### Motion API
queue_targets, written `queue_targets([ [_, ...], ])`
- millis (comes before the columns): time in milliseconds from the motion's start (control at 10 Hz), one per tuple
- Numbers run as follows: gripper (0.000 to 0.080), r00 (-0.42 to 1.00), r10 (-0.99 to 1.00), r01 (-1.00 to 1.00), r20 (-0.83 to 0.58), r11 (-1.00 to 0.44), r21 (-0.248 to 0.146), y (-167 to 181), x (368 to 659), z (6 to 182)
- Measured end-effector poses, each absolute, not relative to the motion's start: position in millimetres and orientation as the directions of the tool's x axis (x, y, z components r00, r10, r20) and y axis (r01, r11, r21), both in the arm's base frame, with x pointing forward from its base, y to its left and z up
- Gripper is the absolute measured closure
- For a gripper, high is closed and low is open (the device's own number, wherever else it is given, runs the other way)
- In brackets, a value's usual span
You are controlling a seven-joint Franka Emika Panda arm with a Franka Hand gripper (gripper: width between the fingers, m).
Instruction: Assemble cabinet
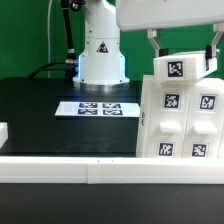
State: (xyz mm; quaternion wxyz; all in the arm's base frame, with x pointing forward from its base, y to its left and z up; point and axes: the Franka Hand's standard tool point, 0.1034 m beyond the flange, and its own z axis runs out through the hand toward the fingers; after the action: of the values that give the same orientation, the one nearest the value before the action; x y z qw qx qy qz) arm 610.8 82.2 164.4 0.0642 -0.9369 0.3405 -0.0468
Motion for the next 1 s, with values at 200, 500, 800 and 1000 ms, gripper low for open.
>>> queue_targets([
  [200,0.0239,0.645,-0.763,-0.746,0.041,-0.641,-0.180,79.6,611.5,162.9],
  [500,0.0239,0.437,-0.900,-0.877,-0.002,-0.425,-0.225,76.4,614.2,161.8],
  [800,0.0239,0.171,-0.982,-0.963,-0.084,-0.148,-0.224,78.0,614.5,162.5],
  [1000,0.0239,0.031,-0.991,-0.976,-0.130,-0.002,-0.218,79.1,615.7,163.3],
])
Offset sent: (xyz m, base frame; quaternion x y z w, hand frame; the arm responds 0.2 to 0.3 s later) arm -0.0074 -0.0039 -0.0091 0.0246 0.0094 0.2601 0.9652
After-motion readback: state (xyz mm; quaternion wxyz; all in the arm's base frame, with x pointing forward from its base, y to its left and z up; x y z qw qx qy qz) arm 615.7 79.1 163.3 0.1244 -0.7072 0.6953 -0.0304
